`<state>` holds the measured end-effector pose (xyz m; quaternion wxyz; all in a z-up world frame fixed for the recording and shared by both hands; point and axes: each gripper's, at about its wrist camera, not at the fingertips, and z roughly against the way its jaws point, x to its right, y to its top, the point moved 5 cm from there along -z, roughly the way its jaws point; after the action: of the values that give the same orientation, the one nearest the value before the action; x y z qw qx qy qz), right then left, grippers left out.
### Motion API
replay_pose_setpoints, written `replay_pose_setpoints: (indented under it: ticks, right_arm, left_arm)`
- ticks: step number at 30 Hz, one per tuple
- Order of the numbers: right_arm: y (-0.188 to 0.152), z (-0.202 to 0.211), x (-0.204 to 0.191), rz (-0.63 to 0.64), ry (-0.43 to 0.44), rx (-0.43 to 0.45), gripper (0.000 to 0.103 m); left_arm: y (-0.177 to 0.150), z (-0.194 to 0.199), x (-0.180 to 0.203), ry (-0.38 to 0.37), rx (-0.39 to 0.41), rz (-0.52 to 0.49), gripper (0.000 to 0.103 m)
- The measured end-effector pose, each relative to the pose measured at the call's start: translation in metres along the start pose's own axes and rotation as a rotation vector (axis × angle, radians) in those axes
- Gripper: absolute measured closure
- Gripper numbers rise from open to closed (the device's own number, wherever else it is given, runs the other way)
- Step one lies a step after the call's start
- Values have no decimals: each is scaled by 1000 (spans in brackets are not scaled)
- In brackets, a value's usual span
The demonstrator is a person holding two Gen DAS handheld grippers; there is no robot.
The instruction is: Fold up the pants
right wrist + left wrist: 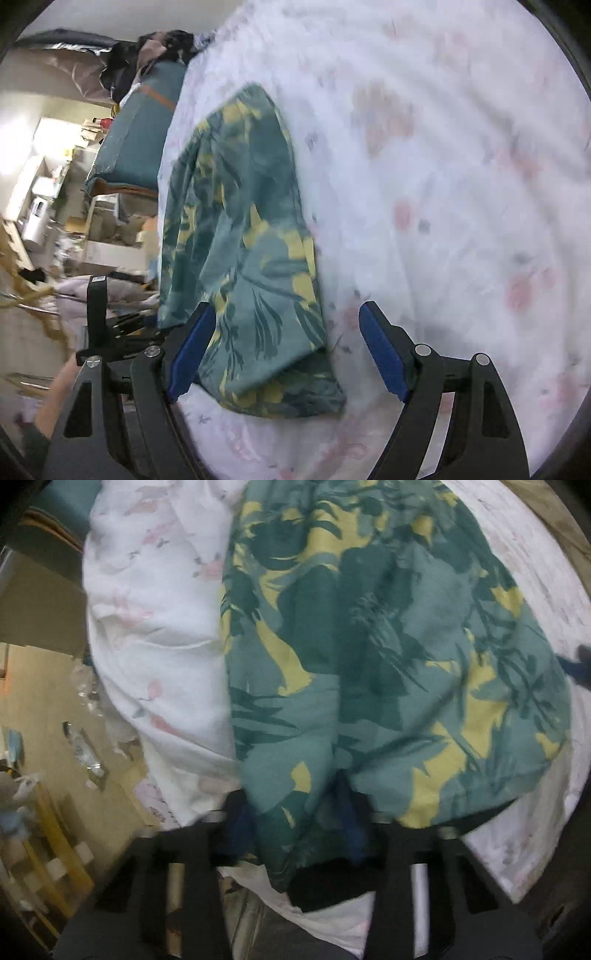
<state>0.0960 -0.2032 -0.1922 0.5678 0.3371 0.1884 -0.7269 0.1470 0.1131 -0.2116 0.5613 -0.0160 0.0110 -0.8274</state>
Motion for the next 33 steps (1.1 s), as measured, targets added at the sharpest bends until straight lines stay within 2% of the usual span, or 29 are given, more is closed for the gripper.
replay_pose_setpoints:
  ticks: [1,3,5,8,10,11,14,19,21,23,26,29,33]
  right_arm:
    - [-4,-7,0,16,5,-23,20]
    - [-14,-24,-6,38,27,-76,29]
    - [-29,-40,-13,39,67,-135,33]
    - [-32,-54,-22,78,22,-117,37]
    - [-30,-55,-19,63,10,-100,67]
    - [-29,-54,-17,48,21,-102,93]
    - [-28,-29,-27,122,23,-49,96]
    - [-24,50,-37,145,97,61,97]
    - [-26,81,-44,161,119,91,97]
    - [-28,108,-47,177,123,115,97]
    - [-35,153,-57,192,147,157,97]
    - [-44,200,-73,221,174,211,97]
    - [-54,247,-99,225,226,248,97]
  left_arm:
    - [-1,0,4,-13,-8,-8,98]
    - [-3,2,17,10,-12,-58,100]
    - [-4,8,26,41,-10,-96,101]
    - [-6,16,28,54,-10,-67,102]
    - [-5,25,33,66,-4,-59,102]
    - [-5,31,36,61,-3,-46,102]
    - [-1,58,49,41,45,-25,102]
    - [-8,106,90,-54,158,12,102]
    - [-10,125,108,-75,213,9,102]
    - [-16,152,126,-123,286,53,102]
    - [-34,187,143,-208,395,133,102]
    - [-58,224,165,-204,504,151,102]
    - [-88,262,174,-234,591,217,102]
